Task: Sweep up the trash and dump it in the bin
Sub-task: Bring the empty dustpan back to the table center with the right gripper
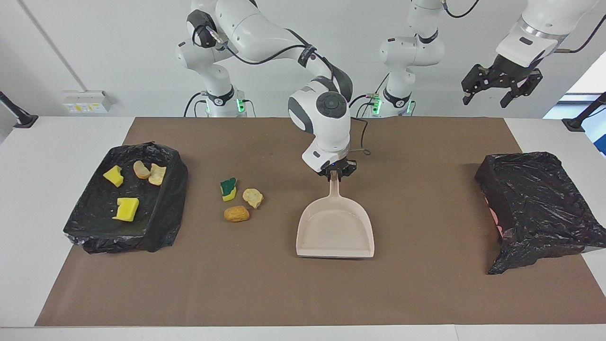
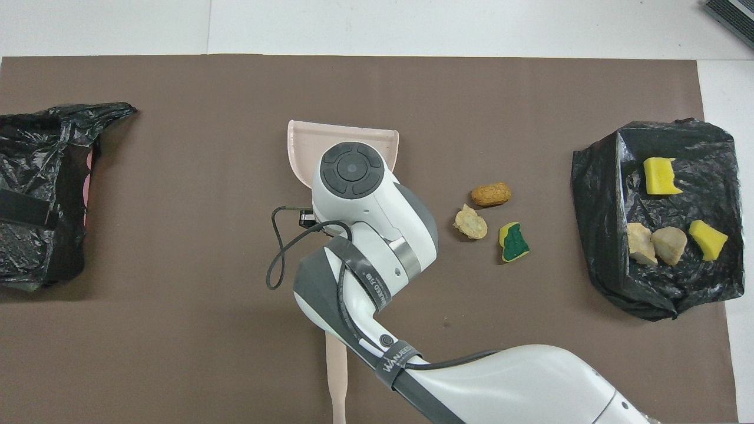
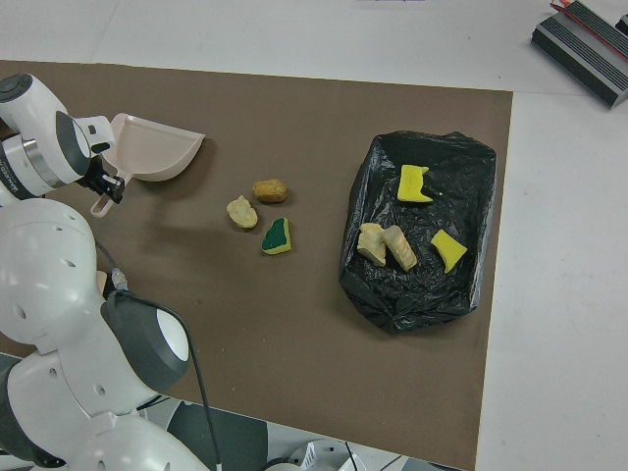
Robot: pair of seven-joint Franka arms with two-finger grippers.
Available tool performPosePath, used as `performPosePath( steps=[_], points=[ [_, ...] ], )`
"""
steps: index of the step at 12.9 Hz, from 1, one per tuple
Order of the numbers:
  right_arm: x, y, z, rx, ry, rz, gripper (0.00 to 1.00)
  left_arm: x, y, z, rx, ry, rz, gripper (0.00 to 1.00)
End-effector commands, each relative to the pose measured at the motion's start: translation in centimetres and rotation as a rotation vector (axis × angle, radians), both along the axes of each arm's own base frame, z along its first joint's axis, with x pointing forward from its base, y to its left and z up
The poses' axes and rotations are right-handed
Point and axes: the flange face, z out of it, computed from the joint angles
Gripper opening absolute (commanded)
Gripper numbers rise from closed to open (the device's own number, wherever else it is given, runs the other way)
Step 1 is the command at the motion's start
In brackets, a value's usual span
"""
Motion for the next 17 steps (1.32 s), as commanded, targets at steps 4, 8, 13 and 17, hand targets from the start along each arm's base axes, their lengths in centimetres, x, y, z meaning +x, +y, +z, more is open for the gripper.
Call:
performPosePath(
  steps=[4,8,13,17],
  points=[
    [0.7,-0.7,-0.5,0.006,-0.028,0.085,0.00,-0.6,2.4,0.0,0.011,0.004,0.043,1.00],
    [0.3,0.0,-2.0,-0.006,-0.001,0.041,0.18,-0.7,2.4,-0.1,0.013,0.010,0.042,1.00],
    [0.5,-0.9,-0.6,-0.024,-0.002,0.054,1.00,-0.4,2.4,0.0,0.012,-0.007,0.031,1.00],
    [-0.5,-4.0,5.4,-0.015,0.036,0.020,1.00,0.3,1.9,-1.0,0.012,-0.016,0.025,1.00]
  ],
)
